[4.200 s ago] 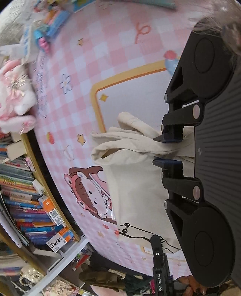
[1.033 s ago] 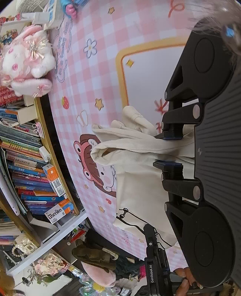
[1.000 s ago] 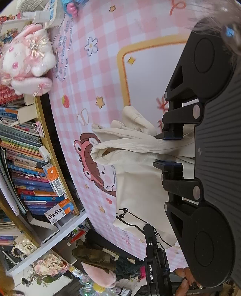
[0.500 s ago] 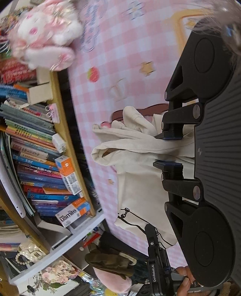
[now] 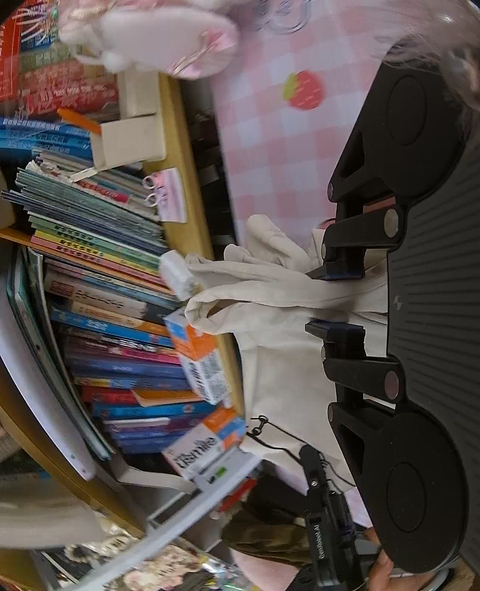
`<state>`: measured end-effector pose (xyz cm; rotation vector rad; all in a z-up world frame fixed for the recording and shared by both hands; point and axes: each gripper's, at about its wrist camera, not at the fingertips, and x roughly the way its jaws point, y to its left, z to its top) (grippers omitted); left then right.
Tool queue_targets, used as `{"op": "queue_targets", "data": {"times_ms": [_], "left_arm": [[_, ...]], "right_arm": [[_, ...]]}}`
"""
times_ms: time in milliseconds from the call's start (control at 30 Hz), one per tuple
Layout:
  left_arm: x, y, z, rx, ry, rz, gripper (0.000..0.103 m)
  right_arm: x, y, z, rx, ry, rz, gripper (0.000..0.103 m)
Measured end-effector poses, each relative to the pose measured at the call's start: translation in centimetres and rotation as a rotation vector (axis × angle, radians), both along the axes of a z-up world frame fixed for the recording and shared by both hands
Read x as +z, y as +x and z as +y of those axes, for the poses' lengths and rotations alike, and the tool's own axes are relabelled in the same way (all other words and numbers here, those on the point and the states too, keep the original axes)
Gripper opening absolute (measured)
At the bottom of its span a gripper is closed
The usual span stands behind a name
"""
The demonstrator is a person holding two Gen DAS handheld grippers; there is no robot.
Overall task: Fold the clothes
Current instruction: 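Carry the folded shirt with both grippers toward the stacked shirt by the bookshelf, then lower the folded shirt onto the stack and open both grippers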
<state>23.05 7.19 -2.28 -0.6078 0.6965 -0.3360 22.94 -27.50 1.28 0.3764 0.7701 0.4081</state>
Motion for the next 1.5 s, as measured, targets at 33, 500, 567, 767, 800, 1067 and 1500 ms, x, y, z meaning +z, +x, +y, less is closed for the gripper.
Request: {"op": "queue_targets", "data": {"times_ms": [33, 500, 567, 767, 800, 1067, 1500], "left_arm": [[-0.1, 0.7, 0.1, -0.001, -0.003, -0.003, 0.017], [-5.4, 4.7, 2.1, 0.034, -0.081, 0.068, 0.018], [-6.5, 4.6, 2.8, 0.049, -0.131, 0.081, 0.019], [-7.0, 4.9, 3.1, 0.065, -0.142, 0.116, 0.024], [-6.9, 4.9, 3.0, 0.065, -0.132, 0.118, 0.025], [-4.3, 3.2, 2.4, 0.080, 0.063, 0.094, 0.039], [-2.6, -5.2, 0.3, 0.128, 0.233, 0.073, 0.041]], "right_arm": [[0.0, 0.7, 0.0, -0.005, 0.005, -0.003, 0.019], [-5.1, 5.9, -1.5, -0.127, 0.143, 0.116, 0.019], [-6.7, 6.2, -2.3, -0.166, 0.182, 0.172, 0.021], [-9.0, 6.4, -3.8, -0.199, 0.311, 0.221, 0.029], [-9.0, 6.5, -3.8, -0.198, 0.309, 0.223, 0.030], [-7.1, 5.6, -3.5, -0.236, 0.187, 0.209, 0.046], [-2.4, -2.7, -0.3, -0.207, -0.178, 0.000, 0.060]]}}
